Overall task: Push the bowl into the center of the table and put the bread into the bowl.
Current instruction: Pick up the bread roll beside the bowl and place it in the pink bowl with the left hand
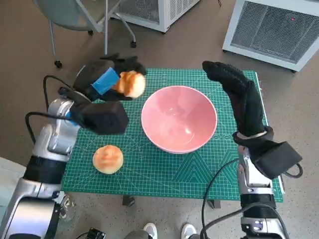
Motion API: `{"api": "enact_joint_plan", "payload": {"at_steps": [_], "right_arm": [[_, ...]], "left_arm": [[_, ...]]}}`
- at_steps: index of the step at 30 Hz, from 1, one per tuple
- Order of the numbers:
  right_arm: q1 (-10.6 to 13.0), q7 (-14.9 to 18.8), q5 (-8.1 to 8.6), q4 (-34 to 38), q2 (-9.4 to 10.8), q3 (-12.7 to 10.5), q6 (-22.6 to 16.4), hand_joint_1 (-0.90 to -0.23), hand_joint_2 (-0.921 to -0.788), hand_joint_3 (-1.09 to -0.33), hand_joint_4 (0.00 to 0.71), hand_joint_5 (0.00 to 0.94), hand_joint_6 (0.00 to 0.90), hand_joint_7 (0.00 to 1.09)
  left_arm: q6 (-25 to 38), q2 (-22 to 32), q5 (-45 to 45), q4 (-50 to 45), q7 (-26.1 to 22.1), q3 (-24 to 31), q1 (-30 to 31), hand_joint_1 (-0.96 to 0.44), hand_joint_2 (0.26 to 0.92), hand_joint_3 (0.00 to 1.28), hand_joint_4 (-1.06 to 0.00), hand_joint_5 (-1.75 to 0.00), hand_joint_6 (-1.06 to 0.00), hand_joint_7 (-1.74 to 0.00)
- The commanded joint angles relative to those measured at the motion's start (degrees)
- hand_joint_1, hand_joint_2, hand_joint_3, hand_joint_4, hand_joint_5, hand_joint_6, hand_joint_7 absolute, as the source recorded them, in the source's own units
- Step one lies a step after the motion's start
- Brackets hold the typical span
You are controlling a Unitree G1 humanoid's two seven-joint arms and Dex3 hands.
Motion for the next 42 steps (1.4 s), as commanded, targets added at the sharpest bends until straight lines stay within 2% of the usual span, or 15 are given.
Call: {"api": "enact_joint_plan", "payload": {"at_steps": [1,8,18,23,25,27,28,29,30,31,34,37,42], "right_arm": [[1.30,0.07,0.24,0.53,0.45,0.00,0.16,-0.676,-0.921,-0.763,0.196,0.000,0.003,0.54],[1.47,-0.14,-0.14,0.37,0.52,-0.04,-0.54,-0.674,-0.921,-0.762,0.195,0.000,0.002,0.55],[2.03,-0.56,-0.64,0.24,0.33,-0.15,-1.41,-0.659,-0.921,-0.764,0.196,0.001,0.000,0.55],[2.58,-0.70,-0.54,-0.33,0.25,-0.32,-1.46,-0.642,-0.921,-0.762,0.196,0.001,-0.001,0.55],[2.75,-0.82,-0.57,-0.55,0.27,-0.34,-1.38,-0.645,-0.921,-0.761,0.196,0.000,-0.001,0.55],[2.84,-0.97,-0.62,-0.75,0.28,-0.32,-1.26,-0.647,-0.921,-0.760,0.196,0.000,-0.001,0.55],[2.92,-1.04,-0.60,-0.90,0.28,-0.34,-1.17,-0.648,-0.921,-0.760,0.195,0.000,-0.001,0.55],[2.98,-1.08,-0.58,-1.01,0.27,-0.36,-1.11,-0.650,-0.921,-0.760,0.195,0.000,-0.001,0.55],[3.05,-1.10,-0.53,-1.09,0.26,-0.39,-1.06,-0.651,-0.921,-0.759,0.195,0.000,-0.001,0.55],[3.10,-1.11,-0.49,-1.18,0.26,-0.40,-1.01,-0.651,-0.921,-0.759,0.194,0.000,-0.001,0.55],[3.19,-1.11,-0.30,-1.25,0.30,-0.44,-0.85,-0.652,-0.921,-0.759,0.194,0.000,-0.001,0.55],[3.30,-1.18,-0.24,-1.39,0.41,-0.42,-0.73,-0.654,-0.921,-0.759,0.193,0.000,-0.001,0.55],[3.40,-1.33,-0.24,-1.45,0.60,-0.35,-0.61,-0.653,-0.921,-0.759,0.193,0.000,-0.001,0.55]], "left_arm": [[-0.97,-2.13,0.63,-3.22,0.01,-0.72,-0.85,0.00,0.916,0.05,-0.73,-1.21,-0.66,-1.04],[-3.64,-6.84,1.17,-2.80,-0.41,-3.89,-2.23,0.00,0.918,0.05,-0.75,-1.12,-0.62,-1.15],[-10.34,-11.52,2.84,8.57,0.29,-8.39,-5.55,0.00,0.920,0.06,-0.74,-1.09,-0.59,-1.21],[-9.18,-14.22,5.55,14.74,0.11,-11.05,-6.71,0.00,0.920,0.07,-0.74,-1.13,-0.58,-1.19],[-8.55,-15.13,5.98,17.04,-0.56,-11.82,-6.84,0.00,0.921,0.08,-0.72,-1.16,-0.56,-1.20],[-8.19,-15.45,5.91,18.23,-1.43,-12.11,-6.77,0.00,0.921,0.17,-0.61,-1.25,-0.48,-1.31],[-7.90,-15.41,6.17,18.73,-1.97,-12.54,-6.57,0.00,0.902,0.16,-0.55,-1.11,-0.45,-1.19],[-7.74,-15.36,6.37,19.05,-2.26,-12.85,-6.46,-0.03,0.863,0.13,-0.44,-0.77,-0.40,-0.88],[-7.61,-15.14,6.69,19.21,-2.56,-13.20,-6.33,-0.05,0.847,0.10,-0.40,-0.50,-0.40,-0.62],[-7.59,-14.98,6.92,19.28,-2.72,-13.39,-6.26,-0.09,0.832,0.07,-0.34,-0.32,-0.38,-0.43],[-7.73,-14.07,7.28,18.51,-3.93,-13.55,-5.98,-0.18,0.815,0.03,-0.26,-0.11,-0.36,-0.17],[-7.12,-13.14,7.11,16.48,-5.93,-13.35,-5.40,-0.29,0.813,0.01,-0.19,-0.04,-0.33,-0.08],[-4.75,-10.99,6.27,10.69,-11.00,-12.59,-3.89,-0.43,0.821,0.01,-0.10,-0.01,-0.29,-0.02]]}}
